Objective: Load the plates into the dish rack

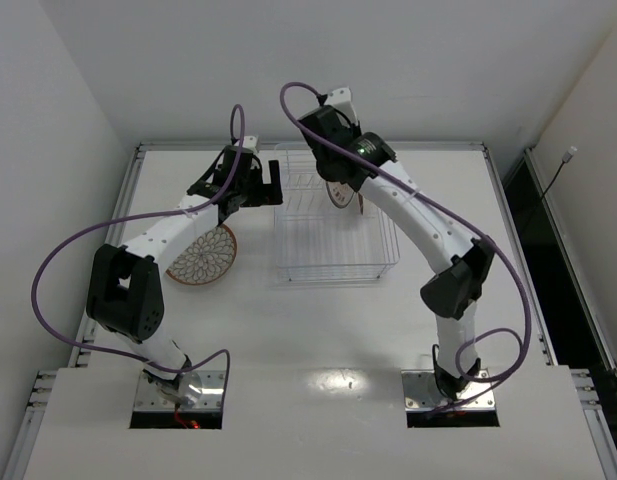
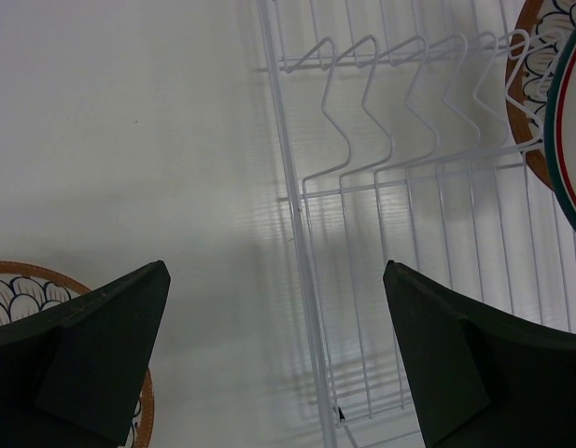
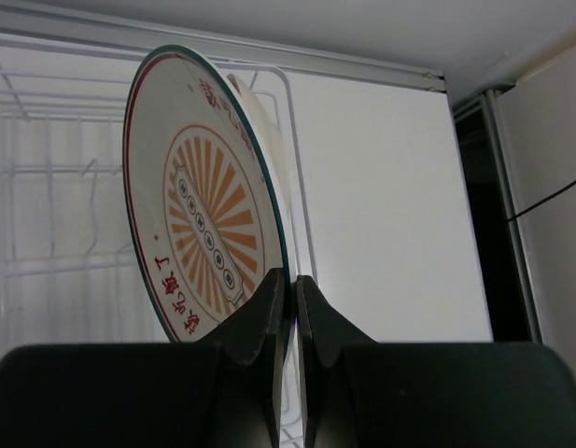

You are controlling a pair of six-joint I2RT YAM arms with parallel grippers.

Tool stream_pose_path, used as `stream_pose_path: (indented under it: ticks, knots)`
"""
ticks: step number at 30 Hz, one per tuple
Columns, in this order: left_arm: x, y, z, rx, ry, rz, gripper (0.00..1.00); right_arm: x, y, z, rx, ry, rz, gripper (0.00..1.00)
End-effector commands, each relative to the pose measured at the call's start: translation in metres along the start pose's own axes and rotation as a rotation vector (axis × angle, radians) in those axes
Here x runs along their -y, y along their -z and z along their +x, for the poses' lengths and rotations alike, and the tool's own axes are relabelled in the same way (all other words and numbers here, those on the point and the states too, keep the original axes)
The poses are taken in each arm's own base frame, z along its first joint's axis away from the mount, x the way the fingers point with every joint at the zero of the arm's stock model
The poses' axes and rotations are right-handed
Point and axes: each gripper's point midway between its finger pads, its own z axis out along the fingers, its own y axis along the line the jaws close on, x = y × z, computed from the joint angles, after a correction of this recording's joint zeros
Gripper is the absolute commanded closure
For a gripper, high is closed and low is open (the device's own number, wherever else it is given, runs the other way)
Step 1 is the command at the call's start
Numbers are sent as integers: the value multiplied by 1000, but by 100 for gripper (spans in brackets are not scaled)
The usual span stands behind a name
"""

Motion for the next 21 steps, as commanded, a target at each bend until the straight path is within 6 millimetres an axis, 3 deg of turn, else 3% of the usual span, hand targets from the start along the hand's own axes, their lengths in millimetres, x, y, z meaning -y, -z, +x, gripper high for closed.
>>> stream_pose_path:
  ticks: [1, 5, 16, 21]
  knots:
    - [7, 3, -21, 53, 4, 9, 1, 19, 7, -34, 111, -47, 138, 100]
    - [7, 3, -21, 53, 4, 9, 1, 13, -4, -29, 105, -7, 177, 100]
    - [6, 0, -18, 44, 3, 6, 1, 15, -13, -38, 156, 101, 320, 100]
    - [6, 0, -18, 44, 3, 6, 1, 2, -22, -34, 163, 160, 349, 100]
